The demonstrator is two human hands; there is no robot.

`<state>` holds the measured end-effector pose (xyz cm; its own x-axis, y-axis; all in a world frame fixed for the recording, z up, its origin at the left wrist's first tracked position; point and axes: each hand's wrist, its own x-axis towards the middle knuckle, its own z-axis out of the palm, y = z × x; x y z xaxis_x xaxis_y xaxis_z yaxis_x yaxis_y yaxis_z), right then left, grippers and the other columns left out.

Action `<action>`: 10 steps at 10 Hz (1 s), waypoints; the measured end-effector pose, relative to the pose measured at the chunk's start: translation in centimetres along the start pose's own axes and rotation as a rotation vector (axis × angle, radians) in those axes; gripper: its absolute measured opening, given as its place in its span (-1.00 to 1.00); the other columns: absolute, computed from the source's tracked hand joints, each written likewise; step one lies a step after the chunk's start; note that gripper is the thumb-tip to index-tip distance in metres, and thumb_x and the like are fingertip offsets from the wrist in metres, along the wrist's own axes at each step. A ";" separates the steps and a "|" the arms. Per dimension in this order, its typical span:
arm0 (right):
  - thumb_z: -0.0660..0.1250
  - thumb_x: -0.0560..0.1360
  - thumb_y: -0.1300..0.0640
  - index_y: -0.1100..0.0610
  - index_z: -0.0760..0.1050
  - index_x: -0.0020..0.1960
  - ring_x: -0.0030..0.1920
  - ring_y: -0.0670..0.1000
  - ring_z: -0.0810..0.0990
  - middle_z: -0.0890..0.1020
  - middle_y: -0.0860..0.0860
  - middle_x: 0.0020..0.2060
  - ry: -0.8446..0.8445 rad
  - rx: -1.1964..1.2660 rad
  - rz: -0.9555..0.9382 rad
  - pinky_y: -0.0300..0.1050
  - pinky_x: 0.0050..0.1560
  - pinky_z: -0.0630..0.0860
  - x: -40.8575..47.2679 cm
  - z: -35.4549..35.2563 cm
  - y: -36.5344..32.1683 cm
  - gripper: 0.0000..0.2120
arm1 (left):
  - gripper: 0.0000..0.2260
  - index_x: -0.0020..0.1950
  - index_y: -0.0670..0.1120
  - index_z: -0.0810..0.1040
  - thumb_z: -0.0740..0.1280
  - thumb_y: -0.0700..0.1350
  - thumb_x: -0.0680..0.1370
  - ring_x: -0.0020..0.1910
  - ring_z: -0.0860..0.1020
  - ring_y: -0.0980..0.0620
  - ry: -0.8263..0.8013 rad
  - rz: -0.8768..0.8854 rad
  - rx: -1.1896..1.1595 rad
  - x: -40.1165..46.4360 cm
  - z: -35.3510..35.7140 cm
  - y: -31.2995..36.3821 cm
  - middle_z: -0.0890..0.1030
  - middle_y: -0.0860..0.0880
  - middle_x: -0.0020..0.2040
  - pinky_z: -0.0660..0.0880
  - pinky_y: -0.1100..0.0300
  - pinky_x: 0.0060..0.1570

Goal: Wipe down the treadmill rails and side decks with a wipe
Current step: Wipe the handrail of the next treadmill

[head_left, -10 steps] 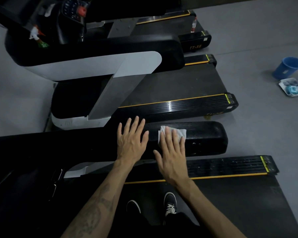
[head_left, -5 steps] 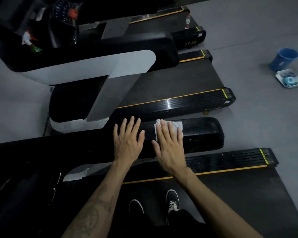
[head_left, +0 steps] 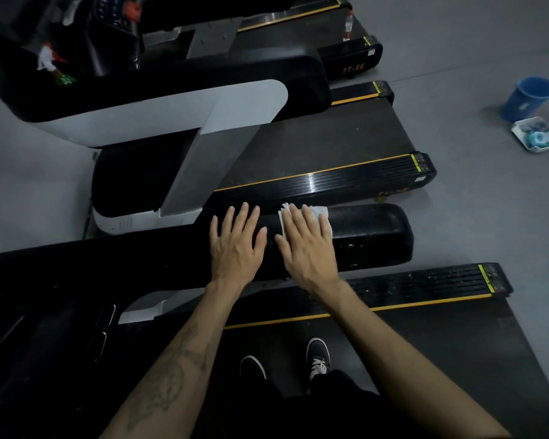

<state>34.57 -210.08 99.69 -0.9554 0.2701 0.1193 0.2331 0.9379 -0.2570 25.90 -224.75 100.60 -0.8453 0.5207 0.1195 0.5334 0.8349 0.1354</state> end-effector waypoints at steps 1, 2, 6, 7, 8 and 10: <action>-0.16 0.70 -0.15 0.13 0.28 0.60 0.53 0.13 0.34 0.46 0.06 0.47 -0.045 -0.039 -0.036 0.16 0.58 0.13 1.6 -0.6 2.3 -0.38 | -0.46 0.60 0.01 0.34 -0.05 0.19 0.70 0.60 0.25 -0.11 0.001 0.003 0.004 0.0 -0.1 0.0 0.36 -0.05 0.59 0.15 -0.25 0.55; -0.15 0.69 -0.17 0.14 0.32 0.57 0.46 0.12 0.40 0.53 0.08 0.39 0.002 -0.042 0.069 0.17 0.57 0.15 1.5 -1.1 3.8 -0.38 | -0.46 0.61 0.01 0.32 -0.06 0.19 0.70 0.61 0.24 -0.11 -0.006 0.006 0.001 -0.1 -0.1 0.1 0.34 -0.05 0.60 0.14 -0.25 0.55; -0.25 0.62 -0.24 -0.02 0.55 0.33 0.33 0.09 0.52 0.64 0.00 0.21 -0.110 -0.003 0.027 0.13 0.55 0.12 4.1 -1.6 2.6 -0.31 | -0.46 0.60 0.01 0.33 -0.06 0.19 0.70 0.60 0.25 -0.12 -0.021 -0.003 0.014 0.1 -0.3 0.1 0.35 -0.05 0.59 0.14 -0.24 0.56; -0.24 0.63 -0.23 -0.01 0.55 0.33 0.29 0.12 0.54 0.64 0.02 0.19 -0.085 -0.038 0.095 0.15 0.55 0.16 3.5 -2.0 4.1 -0.33 | -0.43 0.61 0.00 0.31 -0.10 0.19 0.68 0.62 0.21 -0.14 -0.046 -0.015 0.004 0.2 -0.4 0.3 0.32 -0.06 0.61 0.07 -0.26 0.57; -0.19 0.65 -0.20 0.05 0.49 0.42 0.32 0.12 0.50 0.62 0.04 0.24 -0.041 -0.017 0.130 0.20 0.52 0.22 2.1 -2.4 3.5 -0.36 | -0.39 0.61 -0.05 0.31 -0.14 0.15 0.65 0.64 0.16 -0.11 -0.070 -0.019 -0.036 0.4 -0.6 0.9 0.29 -0.06 0.62 -0.02 -0.24 0.59; -0.37 0.56 -0.20 -0.09 0.41 0.49 0.41 0.06 0.45 0.55 -0.04 0.36 -0.210 -0.052 -0.014 0.12 0.56 0.11 4.3 -2.6 2.5 -0.24 | -0.35 0.60 -0.08 0.33 -0.19 0.15 0.63 0.64 0.16 -0.05 -0.113 0.075 -0.105 1.6 -0.6 2.9 0.31 -0.05 0.62 -0.07 -0.16 0.61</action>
<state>31.56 -206.04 102.05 -0.9742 0.2107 -0.0809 0.2232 0.9527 -0.2062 26.15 -221.64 101.80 -0.7975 0.6029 0.0228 0.5906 0.7725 0.2333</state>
